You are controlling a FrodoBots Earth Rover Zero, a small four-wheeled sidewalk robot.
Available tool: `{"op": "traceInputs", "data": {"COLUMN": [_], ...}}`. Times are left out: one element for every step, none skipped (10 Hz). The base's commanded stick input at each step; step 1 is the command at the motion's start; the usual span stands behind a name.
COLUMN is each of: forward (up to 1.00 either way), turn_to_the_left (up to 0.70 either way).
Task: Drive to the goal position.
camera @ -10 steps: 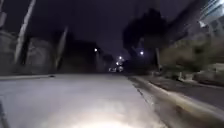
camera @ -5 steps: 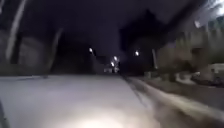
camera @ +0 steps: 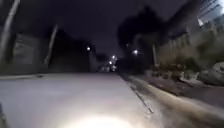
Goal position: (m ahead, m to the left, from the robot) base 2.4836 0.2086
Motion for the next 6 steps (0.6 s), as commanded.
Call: {"op": "traceInputs", "data": {"forward": [0.7,0.7,0.7,0.7,0.7,0.7], "turn_to_the_left": [-0.18,-0.11,-0.05,0.0,0.0,0.0]}}
